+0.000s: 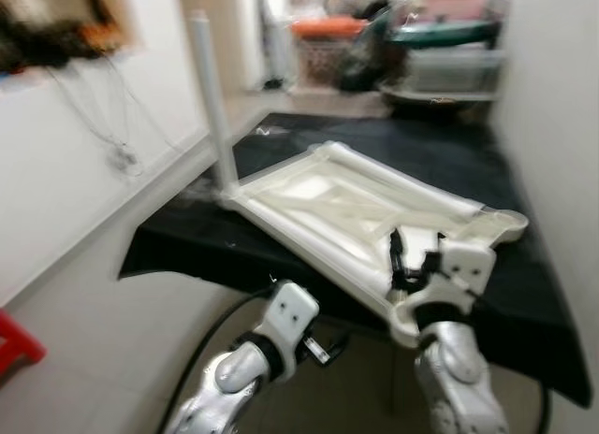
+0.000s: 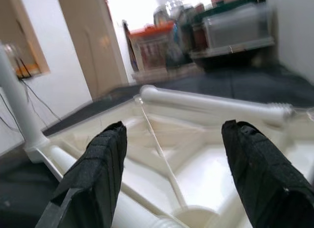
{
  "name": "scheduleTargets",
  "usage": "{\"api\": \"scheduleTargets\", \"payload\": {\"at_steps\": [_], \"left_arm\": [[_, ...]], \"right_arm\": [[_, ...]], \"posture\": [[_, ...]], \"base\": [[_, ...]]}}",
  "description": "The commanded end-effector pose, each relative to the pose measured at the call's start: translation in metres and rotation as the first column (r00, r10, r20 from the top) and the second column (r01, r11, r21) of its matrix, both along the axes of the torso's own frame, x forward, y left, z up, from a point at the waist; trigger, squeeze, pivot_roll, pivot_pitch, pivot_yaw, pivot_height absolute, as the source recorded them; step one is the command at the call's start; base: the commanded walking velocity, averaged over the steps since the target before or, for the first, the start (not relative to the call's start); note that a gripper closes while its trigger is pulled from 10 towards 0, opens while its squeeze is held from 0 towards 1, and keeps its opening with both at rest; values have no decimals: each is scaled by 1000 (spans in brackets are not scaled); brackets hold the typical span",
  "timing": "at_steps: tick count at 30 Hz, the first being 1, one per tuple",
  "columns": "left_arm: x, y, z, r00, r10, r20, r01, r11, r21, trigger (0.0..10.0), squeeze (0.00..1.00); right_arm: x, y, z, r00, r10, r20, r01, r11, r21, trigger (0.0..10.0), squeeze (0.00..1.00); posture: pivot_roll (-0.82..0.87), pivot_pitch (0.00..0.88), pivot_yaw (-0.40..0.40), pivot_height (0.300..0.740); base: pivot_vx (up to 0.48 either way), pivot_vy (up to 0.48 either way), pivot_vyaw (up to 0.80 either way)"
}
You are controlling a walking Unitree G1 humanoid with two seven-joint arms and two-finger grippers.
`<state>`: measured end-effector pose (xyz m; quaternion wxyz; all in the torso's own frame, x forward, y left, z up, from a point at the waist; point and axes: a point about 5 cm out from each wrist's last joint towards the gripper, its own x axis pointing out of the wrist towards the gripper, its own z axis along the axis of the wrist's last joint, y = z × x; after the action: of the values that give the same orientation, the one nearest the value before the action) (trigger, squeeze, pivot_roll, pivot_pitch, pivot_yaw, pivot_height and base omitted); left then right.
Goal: Building children table
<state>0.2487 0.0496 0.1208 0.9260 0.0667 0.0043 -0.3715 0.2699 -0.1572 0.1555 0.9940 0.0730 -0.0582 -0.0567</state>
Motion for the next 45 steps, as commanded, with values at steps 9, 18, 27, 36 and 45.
{"api": "scheduleTargets", "payload": {"at_steps": [9,18,27,36,45], "left_arm": [[-3,6,-5,999,24,-29,-24,1000,13,10000,0],[-6,8,-4,999,28,-36,-27,1000,12,10000,0],[-7,9,-5,998,33,-47,-33,999,14,10000,0],[-8,8,-5,998,35,-51,-34,999,15,10000,0],[-9,8,-4,998,36,-51,-35,999,13,10000,0]], "right_arm": [[17,-9,-12,987,38,-155,-25,996,83,10000,0],[14,-7,-24,924,155,-349,-70,967,245,10000,0],[5,-9,-20,894,285,-345,-112,888,446,10000,0],[15,-6,-20,859,339,-384,-103,849,519,10000,0],[20,-1,-15,833,366,-416,-120,852,510,10000,0]], "posture": [[123,0,-30,740],[125,0,-35,740],[115,0,-26,740],[122,0,-36,740],[127,0,-43,740]], "base": [[0,0,0],[0,0,0],[0,0,0],[0,0,0],[0,0,0]]}}
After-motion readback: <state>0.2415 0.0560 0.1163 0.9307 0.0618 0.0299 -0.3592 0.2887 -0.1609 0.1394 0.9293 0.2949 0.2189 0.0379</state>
